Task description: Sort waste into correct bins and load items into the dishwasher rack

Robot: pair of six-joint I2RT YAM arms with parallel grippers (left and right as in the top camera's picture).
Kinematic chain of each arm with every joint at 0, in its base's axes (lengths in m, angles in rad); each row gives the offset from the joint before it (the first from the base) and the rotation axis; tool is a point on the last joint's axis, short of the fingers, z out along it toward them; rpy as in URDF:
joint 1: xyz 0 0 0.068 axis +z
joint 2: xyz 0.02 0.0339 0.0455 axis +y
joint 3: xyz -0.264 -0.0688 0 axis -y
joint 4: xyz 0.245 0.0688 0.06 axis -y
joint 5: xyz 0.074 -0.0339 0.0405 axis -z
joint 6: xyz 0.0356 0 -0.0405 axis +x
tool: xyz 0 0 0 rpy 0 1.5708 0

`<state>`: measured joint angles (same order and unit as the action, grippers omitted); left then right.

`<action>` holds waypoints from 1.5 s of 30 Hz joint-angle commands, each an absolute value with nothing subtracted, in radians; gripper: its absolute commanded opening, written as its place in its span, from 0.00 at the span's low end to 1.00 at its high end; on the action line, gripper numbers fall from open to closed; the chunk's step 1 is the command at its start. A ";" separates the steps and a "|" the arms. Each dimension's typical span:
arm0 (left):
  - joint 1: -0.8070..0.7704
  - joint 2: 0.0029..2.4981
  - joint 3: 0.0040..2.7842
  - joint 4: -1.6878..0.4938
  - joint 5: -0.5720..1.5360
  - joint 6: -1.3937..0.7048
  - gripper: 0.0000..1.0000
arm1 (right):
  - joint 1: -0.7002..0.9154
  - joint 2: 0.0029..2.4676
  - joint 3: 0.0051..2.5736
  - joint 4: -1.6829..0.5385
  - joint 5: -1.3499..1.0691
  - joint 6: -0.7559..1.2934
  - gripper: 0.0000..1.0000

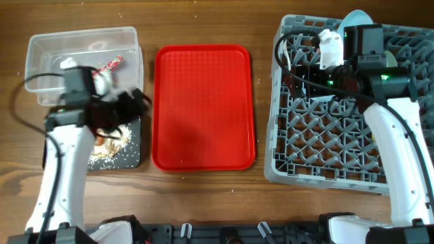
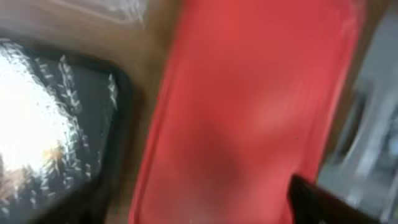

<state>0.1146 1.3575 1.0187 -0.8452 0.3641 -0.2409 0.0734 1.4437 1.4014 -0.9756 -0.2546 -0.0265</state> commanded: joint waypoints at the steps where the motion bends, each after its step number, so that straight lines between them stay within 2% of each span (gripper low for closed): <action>1: 0.048 1.367 1.037 -1.038 0.258 -0.108 1.00 | 0.075 1.449 1.402 -0.928 -0.271 -0.003 1.00; 6: 0.079 1.371 1.262 -1.344 0.101 -0.109 1.00 | 0.052 1.449 1.402 -0.964 -0.270 0.108 1.00; 10: 0.079 1.358 1.346 -1.393 0.055 -0.109 1.00 | 0.008 1.449 1.402 -1.159 -0.191 0.115 1.00; 15: 0.062 1.240 1.330 -1.341 0.054 -0.108 1.00 | 0.008 1.366 1.379 -1.238 -0.187 0.104 1.00; 17: 0.063 1.128 1.279 -1.275 0.055 -0.109 1.00 | 0.008 1.262 1.298 -1.171 -0.188 0.105 1.00; 21: 0.063 0.767 1.029 -1.065 0.078 -0.126 1.00 | 0.008 0.907 0.987 -0.884 -0.182 0.112 1.00; 24: 0.063 0.586 0.937 -1.042 0.081 -0.200 1.00 | 0.008 0.739 0.888 -0.855 -0.134 0.112 1.00; 29: 0.063 0.551 0.937 -1.068 0.081 -0.199 1.00 | 0.008 0.735 0.888 -0.875 -0.134 0.112 1.00; 39: 0.063 0.551 0.937 -1.074 0.081 -0.199 1.00 | 0.012 0.909 0.884 -0.875 -0.134 0.112 1.00; 45: 0.063 0.551 0.937 -1.074 0.081 -0.199 1.00 | 0.013 0.709 0.865 -0.876 -0.134 0.111 1.00</action>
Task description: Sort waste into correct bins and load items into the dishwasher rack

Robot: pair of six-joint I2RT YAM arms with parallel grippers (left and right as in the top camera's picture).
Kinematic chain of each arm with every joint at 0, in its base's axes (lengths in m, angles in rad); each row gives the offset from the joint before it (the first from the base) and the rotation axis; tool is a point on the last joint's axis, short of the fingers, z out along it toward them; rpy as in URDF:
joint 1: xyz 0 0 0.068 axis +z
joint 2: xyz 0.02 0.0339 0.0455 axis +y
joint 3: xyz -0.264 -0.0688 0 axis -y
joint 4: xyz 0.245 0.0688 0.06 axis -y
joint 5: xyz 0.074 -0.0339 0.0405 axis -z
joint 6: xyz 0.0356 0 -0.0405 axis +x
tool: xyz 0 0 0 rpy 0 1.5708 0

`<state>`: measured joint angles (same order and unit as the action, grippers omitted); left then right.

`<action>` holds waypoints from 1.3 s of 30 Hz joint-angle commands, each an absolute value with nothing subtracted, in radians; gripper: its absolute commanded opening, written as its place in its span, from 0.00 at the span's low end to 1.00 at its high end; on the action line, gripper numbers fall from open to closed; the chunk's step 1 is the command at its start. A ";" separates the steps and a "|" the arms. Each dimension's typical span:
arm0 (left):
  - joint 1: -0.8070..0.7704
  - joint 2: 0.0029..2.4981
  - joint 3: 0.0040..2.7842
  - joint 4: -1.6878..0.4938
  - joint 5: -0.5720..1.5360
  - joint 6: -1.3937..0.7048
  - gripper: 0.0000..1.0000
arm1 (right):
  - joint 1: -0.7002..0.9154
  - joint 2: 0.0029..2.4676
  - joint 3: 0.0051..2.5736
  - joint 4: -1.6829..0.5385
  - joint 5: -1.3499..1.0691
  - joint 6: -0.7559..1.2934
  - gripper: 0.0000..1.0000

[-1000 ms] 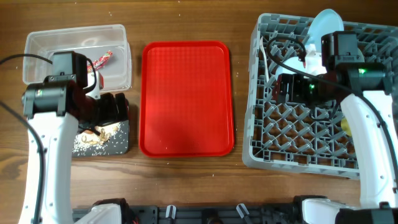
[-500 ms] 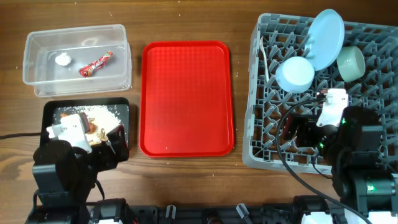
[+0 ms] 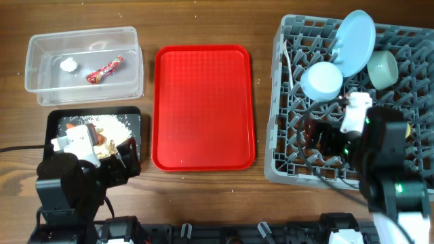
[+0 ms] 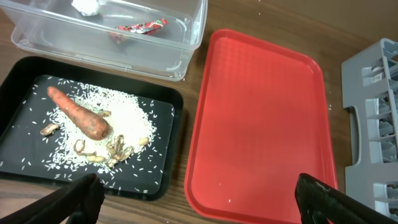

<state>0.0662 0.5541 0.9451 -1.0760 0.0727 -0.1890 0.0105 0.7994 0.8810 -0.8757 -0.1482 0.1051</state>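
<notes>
The red tray (image 3: 203,105) lies bare in the middle. A black tray (image 4: 168,109) at the front left holds rice, a carrot (image 4: 78,119) and peel scraps. Behind it, a clear bin (image 3: 85,64) holds a red wrapper (image 3: 104,69) and a white paper wad (image 3: 68,65). The grey dish rack (image 3: 291,135) on the right carries a blue plate (image 3: 356,37), a blue bowl (image 3: 321,80) and a green cup (image 3: 382,68). My left gripper (image 4: 199,208) is open and empty, low over the gap between the black and red trays. My right gripper (image 3: 319,139) hovers over the rack's front part, its jaws unclear.
Brown wooden table (image 3: 264,196) under everything. The rack's handle end (image 4: 373,124) shows at the right of the left wrist view. Cables run from both arms across the rack and the left table edge.
Both arms have drawn back toward the table's front edge. The left was over the black tray near the bin, the right over the rack's far side. Plate, bowl and cup now show.
</notes>
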 commanded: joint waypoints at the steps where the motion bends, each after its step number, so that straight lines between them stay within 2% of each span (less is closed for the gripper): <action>1: 0.063 0.551 0.937 -1.074 0.081 -0.199 1.00 | 0.013 0.653 0.850 -0.876 -0.134 0.112 1.00; 5: 0.063 0.551 0.937 -1.074 0.081 -0.199 1.00 | 0.013 0.451 0.722 -0.838 -0.135 0.112 1.00; 11: 0.063 0.551 0.937 -1.074 0.081 -0.199 1.00 | 0.030 0.149 0.406 -0.427 -0.185 0.115 1.00; 15: 0.063 0.551 0.937 -1.074 0.081 -0.199 1.00 | 0.051 0.056 0.271 -0.226 -0.175 0.106 1.00; 18: 0.063 0.551 0.937 -1.074 0.081 -0.199 1.00 | 0.056 0.003 0.080 0.118 -0.149 0.105 1.00; 21: 0.063 0.551 0.937 -1.074 0.081 -0.199 1.00 | 0.056 0.002 0.005 0.270 -0.094 0.104 0.99; 24: 0.063 0.551 0.937 -1.074 0.081 -0.199 1.00 | 0.056 0.002 0.005 0.228 -0.041 0.051 1.00; 28: 0.063 0.551 0.937 -1.074 0.081 -0.199 1.00 | 0.056 0.003 0.005 0.003 -0.075 0.002 1.00; 39: 0.063 0.551 0.937 -1.074 0.081 -0.199 1.00 | 0.056 0.004 0.005 0.002 -0.075 0.003 1.00</action>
